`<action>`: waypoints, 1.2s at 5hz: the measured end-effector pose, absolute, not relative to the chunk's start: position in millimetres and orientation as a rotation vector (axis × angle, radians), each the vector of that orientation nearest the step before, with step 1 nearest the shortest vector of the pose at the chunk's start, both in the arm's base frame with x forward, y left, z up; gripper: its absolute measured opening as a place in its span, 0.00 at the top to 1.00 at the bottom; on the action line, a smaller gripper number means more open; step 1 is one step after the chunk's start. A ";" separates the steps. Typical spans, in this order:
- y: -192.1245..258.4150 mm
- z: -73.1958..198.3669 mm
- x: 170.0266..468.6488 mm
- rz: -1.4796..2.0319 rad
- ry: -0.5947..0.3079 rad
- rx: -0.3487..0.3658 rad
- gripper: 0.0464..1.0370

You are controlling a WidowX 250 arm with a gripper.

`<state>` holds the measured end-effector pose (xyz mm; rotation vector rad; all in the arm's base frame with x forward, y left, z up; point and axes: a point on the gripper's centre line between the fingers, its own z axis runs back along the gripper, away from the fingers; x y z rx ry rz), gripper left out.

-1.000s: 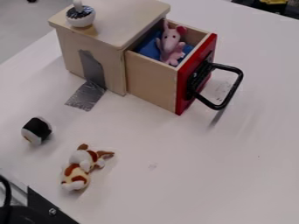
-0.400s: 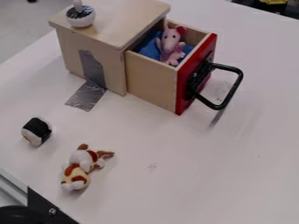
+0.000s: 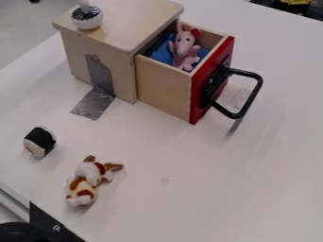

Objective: Move the toy to the left of the drawer

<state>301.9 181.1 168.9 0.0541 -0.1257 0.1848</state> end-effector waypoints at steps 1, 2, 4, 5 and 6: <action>184.6 166.8 300.2 0.211 -0.113 0.067 0.04; 188.9 150.0 300.2 0.234 -0.062 0.063 0.04; 193.3 138.1 306.8 0.253 -0.016 0.063 0.34; 192.6 141.2 310.1 0.249 -0.028 0.068 0.64; 192.3 139.0 311.8 0.247 -0.018 0.067 0.84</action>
